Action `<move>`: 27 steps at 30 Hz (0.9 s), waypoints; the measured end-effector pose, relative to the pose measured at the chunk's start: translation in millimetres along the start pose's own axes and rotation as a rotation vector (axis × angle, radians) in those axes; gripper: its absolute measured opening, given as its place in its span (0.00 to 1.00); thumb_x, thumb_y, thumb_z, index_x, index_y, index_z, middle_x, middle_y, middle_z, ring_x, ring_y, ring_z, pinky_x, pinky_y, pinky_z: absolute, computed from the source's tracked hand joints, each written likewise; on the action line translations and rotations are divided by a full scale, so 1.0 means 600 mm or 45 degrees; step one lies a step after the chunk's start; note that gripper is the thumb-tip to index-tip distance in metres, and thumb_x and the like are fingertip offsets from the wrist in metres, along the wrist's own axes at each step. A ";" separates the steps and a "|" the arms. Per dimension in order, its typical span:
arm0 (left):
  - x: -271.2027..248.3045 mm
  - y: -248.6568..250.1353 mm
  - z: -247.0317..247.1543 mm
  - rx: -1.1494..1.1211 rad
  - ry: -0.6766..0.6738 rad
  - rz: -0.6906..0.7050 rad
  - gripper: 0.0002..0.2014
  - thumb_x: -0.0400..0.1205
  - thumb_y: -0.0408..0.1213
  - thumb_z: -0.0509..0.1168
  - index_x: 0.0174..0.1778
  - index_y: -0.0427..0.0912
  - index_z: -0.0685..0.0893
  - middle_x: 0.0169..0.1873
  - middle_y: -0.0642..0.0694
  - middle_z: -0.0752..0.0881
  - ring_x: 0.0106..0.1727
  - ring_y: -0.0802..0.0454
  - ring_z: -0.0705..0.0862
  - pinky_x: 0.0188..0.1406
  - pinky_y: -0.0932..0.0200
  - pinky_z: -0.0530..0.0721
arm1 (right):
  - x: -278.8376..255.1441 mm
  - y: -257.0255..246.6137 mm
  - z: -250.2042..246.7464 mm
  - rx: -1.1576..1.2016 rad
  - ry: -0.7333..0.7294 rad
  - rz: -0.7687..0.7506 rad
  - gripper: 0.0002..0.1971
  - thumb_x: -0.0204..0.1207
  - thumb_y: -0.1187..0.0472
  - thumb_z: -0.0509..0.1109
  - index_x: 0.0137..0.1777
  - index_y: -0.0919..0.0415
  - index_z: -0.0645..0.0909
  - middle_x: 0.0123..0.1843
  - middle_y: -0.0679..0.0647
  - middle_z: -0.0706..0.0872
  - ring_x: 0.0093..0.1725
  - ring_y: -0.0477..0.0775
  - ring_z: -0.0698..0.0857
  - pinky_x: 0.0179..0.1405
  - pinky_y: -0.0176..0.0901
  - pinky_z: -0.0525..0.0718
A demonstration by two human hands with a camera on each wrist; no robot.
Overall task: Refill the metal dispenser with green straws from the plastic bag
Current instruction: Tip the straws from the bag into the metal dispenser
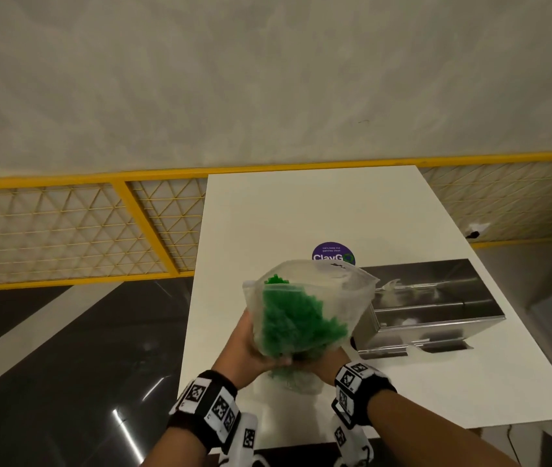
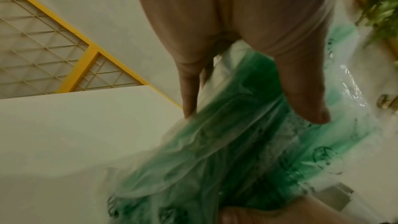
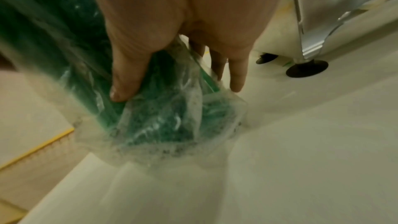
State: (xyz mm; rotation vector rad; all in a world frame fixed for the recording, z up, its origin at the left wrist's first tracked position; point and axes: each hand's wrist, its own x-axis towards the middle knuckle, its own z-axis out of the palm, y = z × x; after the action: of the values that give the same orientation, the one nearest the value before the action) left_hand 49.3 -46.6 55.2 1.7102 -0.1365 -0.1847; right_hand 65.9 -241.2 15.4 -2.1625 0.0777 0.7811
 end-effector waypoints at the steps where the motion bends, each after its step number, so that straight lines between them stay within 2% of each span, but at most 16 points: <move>1: 0.001 -0.004 0.002 0.019 0.010 -0.013 0.44 0.60 0.35 0.84 0.70 0.49 0.69 0.65 0.53 0.79 0.67 0.63 0.78 0.61 0.69 0.80 | -0.001 0.001 0.002 -0.008 -0.007 0.052 0.38 0.64 0.44 0.80 0.72 0.56 0.72 0.67 0.53 0.79 0.55 0.42 0.72 0.56 0.28 0.72; 3: 0.001 -0.015 0.005 0.018 0.078 -0.073 0.37 0.60 0.42 0.82 0.65 0.54 0.73 0.62 0.53 0.82 0.65 0.59 0.80 0.59 0.66 0.82 | -0.005 0.006 0.007 0.061 0.028 0.063 0.55 0.42 0.30 0.80 0.72 0.55 0.74 0.68 0.51 0.81 0.55 0.41 0.76 0.55 0.27 0.74; 5: 0.000 -0.030 0.006 0.018 0.140 -0.152 0.34 0.62 0.42 0.80 0.62 0.56 0.74 0.60 0.52 0.82 0.65 0.56 0.80 0.59 0.63 0.83 | 0.016 0.040 0.016 0.080 0.021 -0.038 0.61 0.28 0.22 0.76 0.68 0.48 0.76 0.65 0.45 0.82 0.60 0.43 0.80 0.59 0.29 0.80; 6: 0.002 -0.034 0.008 0.043 0.140 -0.167 0.33 0.64 0.41 0.79 0.63 0.56 0.73 0.60 0.52 0.82 0.65 0.57 0.80 0.59 0.63 0.82 | 0.018 0.045 0.007 0.096 -0.017 -0.080 0.61 0.28 0.23 0.78 0.68 0.48 0.76 0.65 0.43 0.81 0.64 0.45 0.80 0.59 0.25 0.79; 8: 0.003 -0.047 0.009 0.066 0.103 -0.191 0.33 0.65 0.37 0.79 0.64 0.54 0.73 0.60 0.52 0.82 0.64 0.59 0.81 0.59 0.64 0.82 | -0.007 0.017 -0.021 0.131 -0.040 -0.144 0.51 0.41 0.39 0.87 0.68 0.51 0.74 0.65 0.43 0.80 0.67 0.44 0.78 0.56 0.16 0.74; 11: 0.002 -0.062 0.014 0.153 0.004 -0.229 0.34 0.62 0.33 0.82 0.63 0.50 0.77 0.58 0.46 0.84 0.63 0.50 0.84 0.60 0.50 0.85 | -0.031 -0.008 -0.052 0.377 -0.021 -0.323 0.42 0.53 0.65 0.87 0.65 0.44 0.70 0.64 0.41 0.80 0.65 0.36 0.80 0.67 0.32 0.77; 12: 0.000 -0.052 0.020 0.233 0.018 -0.232 0.33 0.62 0.30 0.81 0.61 0.51 0.78 0.57 0.45 0.86 0.61 0.46 0.85 0.58 0.46 0.86 | -0.035 -0.009 -0.053 0.438 -0.022 -0.353 0.44 0.53 0.68 0.87 0.66 0.45 0.70 0.63 0.41 0.81 0.63 0.32 0.81 0.67 0.32 0.77; 15: 0.003 -0.041 0.031 0.284 0.056 -0.143 0.21 0.72 0.21 0.72 0.54 0.49 0.79 0.47 0.49 0.90 0.49 0.49 0.88 0.42 0.53 0.89 | -0.027 -0.008 -0.041 0.515 0.041 -0.354 0.47 0.55 0.71 0.85 0.74 0.60 0.67 0.61 0.38 0.80 0.55 0.20 0.80 0.56 0.18 0.76; 17: -0.006 -0.029 0.029 0.157 0.059 -0.135 0.09 0.81 0.34 0.65 0.55 0.48 0.79 0.50 0.42 0.89 0.48 0.43 0.87 0.33 0.51 0.88 | -0.019 -0.012 -0.034 0.500 0.075 -0.339 0.43 0.58 0.72 0.84 0.73 0.61 0.68 0.58 0.37 0.79 0.52 0.16 0.79 0.53 0.15 0.75; 18: -0.012 -0.023 0.026 0.083 0.000 -0.136 0.11 0.81 0.40 0.66 0.59 0.52 0.78 0.53 0.42 0.88 0.52 0.40 0.86 0.35 0.50 0.89 | -0.015 -0.016 -0.031 0.462 0.072 -0.329 0.40 0.59 0.71 0.83 0.71 0.60 0.71 0.57 0.38 0.80 0.51 0.17 0.79 0.55 0.17 0.76; 19: -0.016 -0.010 0.020 0.091 -0.022 -0.060 0.21 0.77 0.42 0.72 0.64 0.55 0.75 0.56 0.45 0.87 0.57 0.41 0.85 0.41 0.52 0.89 | -0.012 -0.021 -0.028 0.433 0.057 -0.321 0.37 0.60 0.70 0.84 0.69 0.59 0.74 0.57 0.40 0.82 0.53 0.21 0.80 0.60 0.23 0.79; 21: -0.011 -0.011 0.003 -0.048 -0.062 -0.076 0.54 0.60 0.29 0.84 0.75 0.58 0.57 0.64 0.62 0.81 0.66 0.59 0.81 0.56 0.67 0.83 | -0.004 -0.023 -0.018 0.409 0.069 -0.299 0.32 0.59 0.65 0.85 0.65 0.59 0.79 0.58 0.47 0.86 0.58 0.37 0.84 0.67 0.43 0.82; 22: -0.008 -0.017 -0.003 -0.130 -0.103 -0.106 0.62 0.56 0.20 0.83 0.75 0.59 0.50 0.64 0.71 0.77 0.65 0.70 0.78 0.59 0.73 0.80 | -0.001 -0.024 -0.014 0.403 0.082 -0.291 0.31 0.58 0.63 0.85 0.63 0.59 0.80 0.58 0.49 0.87 0.59 0.44 0.85 0.67 0.49 0.82; 24: -0.004 -0.022 -0.016 -0.101 -0.086 -0.099 0.67 0.56 0.21 0.82 0.78 0.55 0.41 0.65 0.74 0.72 0.66 0.79 0.74 0.67 0.71 0.75 | 0.003 -0.021 -0.006 0.406 0.105 -0.309 0.30 0.55 0.60 0.86 0.59 0.58 0.82 0.57 0.51 0.88 0.59 0.50 0.85 0.66 0.54 0.83; 26: 0.003 -0.014 -0.020 -0.019 -0.036 -0.127 0.71 0.57 0.33 0.84 0.81 0.50 0.34 0.64 0.73 0.72 0.68 0.75 0.74 0.73 0.61 0.71 | 0.004 -0.020 0.001 0.429 0.129 -0.329 0.31 0.53 0.59 0.87 0.58 0.55 0.82 0.57 0.50 0.87 0.61 0.50 0.85 0.67 0.54 0.82; 27: 0.006 -0.010 -0.021 -0.027 -0.023 -0.135 0.69 0.60 0.32 0.83 0.82 0.47 0.34 0.63 0.75 0.74 0.67 0.73 0.76 0.72 0.62 0.73 | 0.002 -0.020 0.001 0.456 0.132 -0.332 0.31 0.55 0.60 0.87 0.59 0.52 0.80 0.58 0.49 0.86 0.62 0.50 0.84 0.67 0.50 0.82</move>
State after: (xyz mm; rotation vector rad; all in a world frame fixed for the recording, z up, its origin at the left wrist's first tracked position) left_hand 55.6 -34.1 50.6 1.6959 -0.0570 -0.2798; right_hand 70.4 -232.7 22.5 -1.8247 -0.0111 0.4648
